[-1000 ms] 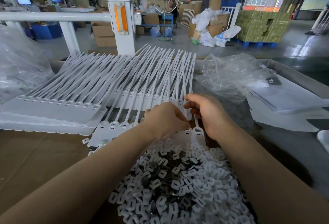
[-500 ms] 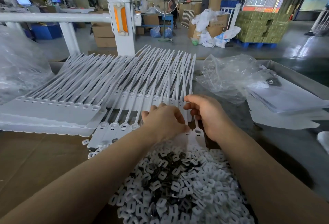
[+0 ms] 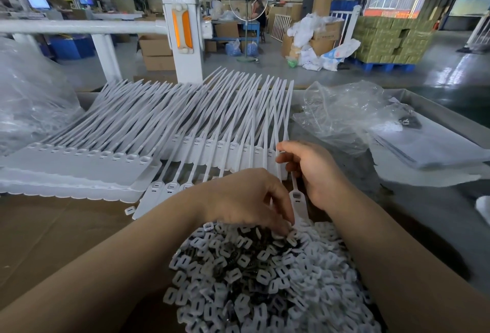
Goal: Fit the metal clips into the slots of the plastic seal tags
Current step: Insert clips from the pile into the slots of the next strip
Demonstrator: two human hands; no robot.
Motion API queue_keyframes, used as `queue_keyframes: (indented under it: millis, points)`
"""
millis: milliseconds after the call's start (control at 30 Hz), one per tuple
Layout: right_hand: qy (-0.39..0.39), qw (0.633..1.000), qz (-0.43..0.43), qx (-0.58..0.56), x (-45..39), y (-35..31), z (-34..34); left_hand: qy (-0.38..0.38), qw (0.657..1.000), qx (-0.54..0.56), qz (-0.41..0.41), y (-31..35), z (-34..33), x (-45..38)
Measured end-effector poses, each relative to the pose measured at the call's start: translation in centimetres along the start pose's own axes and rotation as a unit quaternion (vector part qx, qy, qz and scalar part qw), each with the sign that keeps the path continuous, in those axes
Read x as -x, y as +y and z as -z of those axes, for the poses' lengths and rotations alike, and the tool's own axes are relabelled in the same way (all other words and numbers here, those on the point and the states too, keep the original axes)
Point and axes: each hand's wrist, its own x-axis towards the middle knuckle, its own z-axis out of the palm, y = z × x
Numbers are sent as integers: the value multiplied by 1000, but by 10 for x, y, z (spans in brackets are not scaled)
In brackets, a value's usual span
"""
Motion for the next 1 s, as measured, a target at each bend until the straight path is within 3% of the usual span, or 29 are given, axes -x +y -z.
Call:
queue_keyframes:
  millis: [267, 433, 533, 800, 1000]
  points:
    - [-4, 1000, -13, -3, 1, -3, 2, 45, 993, 102, 28, -4, 2, -2]
    - [-2, 1000, -11, 5, 1, -3, 1, 155, 980, 93, 88, -8, 3, -6]
    - [-4, 1000, -9, 8, 0, -3, 1, 179, 969, 116, 122, -8, 1, -8]
    - [-24, 999, 27, 18, 4, -4, 2, 245, 895, 341, 149, -14, 12, -6]
    - [-30, 998, 32, 39, 7, -5, 1, 258, 904, 306, 147, -17, 7, -9]
